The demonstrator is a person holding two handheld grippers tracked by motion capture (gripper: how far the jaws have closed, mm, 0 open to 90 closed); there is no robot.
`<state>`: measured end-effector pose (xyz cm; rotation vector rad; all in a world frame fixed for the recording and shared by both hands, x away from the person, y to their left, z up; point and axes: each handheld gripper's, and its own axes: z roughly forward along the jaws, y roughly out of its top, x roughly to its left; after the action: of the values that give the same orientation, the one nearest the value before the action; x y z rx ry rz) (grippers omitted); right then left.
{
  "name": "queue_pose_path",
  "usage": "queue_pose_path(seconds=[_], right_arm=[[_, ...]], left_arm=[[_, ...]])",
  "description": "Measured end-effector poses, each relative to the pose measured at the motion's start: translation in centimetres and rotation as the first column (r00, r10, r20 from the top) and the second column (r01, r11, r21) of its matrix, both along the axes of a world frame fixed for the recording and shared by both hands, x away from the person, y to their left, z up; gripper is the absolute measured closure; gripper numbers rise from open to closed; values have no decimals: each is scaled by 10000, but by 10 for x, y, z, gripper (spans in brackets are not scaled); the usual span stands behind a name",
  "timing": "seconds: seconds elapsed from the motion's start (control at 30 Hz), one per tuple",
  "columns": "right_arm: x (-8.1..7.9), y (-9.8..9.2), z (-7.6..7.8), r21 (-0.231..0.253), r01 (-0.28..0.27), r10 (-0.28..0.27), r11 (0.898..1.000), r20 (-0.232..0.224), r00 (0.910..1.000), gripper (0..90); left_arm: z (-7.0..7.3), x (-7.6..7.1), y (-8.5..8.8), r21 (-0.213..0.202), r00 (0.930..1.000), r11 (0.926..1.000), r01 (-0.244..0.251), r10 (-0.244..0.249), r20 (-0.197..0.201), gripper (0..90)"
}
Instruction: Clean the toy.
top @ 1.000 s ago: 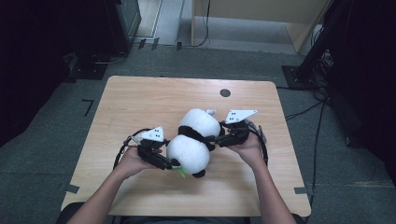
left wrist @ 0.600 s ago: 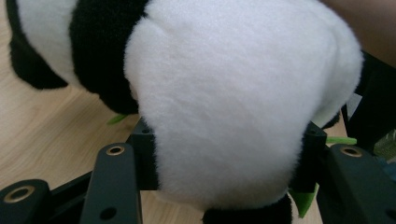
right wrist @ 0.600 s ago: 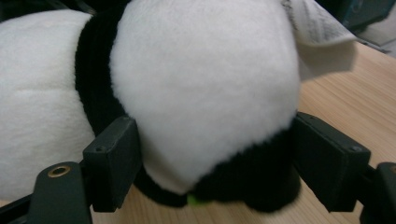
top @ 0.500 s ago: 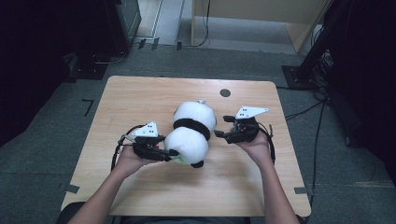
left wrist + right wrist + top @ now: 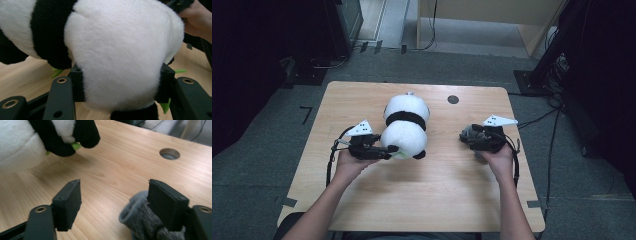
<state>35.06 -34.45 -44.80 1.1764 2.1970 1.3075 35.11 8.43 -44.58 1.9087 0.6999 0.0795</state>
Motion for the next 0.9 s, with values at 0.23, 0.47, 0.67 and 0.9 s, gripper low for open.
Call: queue_pose_path(seconds=[0.23, 0.47, 0.67, 0.9], right_arm=[[-2, -20, -13, -432, 1089, -1101, 9931, -283, 9935, 302], [-1, -33, -24, -612, 1842, -1881, 9810, -652, 9800, 302], [7, -32, -40, -859, 1966, -2069, 9767, -1344, 9691, 360], [12, -24, -49, -1993, 2486, -2800, 9479, -1486, 9484, 610]], left_arm=[[-2, 10, 2, 60, 9973, 9973, -728, 728, -52, 431], [-3, 14, 3, -128, 9943, 9943, -1060, 1059, -131, 427], [-7, 16, 0, -30, 9938, 9942, -1075, 1073, -300, 422], [-8, 15, -2, 63, 9939, 9945, -1042, 1043, -369, 420]])
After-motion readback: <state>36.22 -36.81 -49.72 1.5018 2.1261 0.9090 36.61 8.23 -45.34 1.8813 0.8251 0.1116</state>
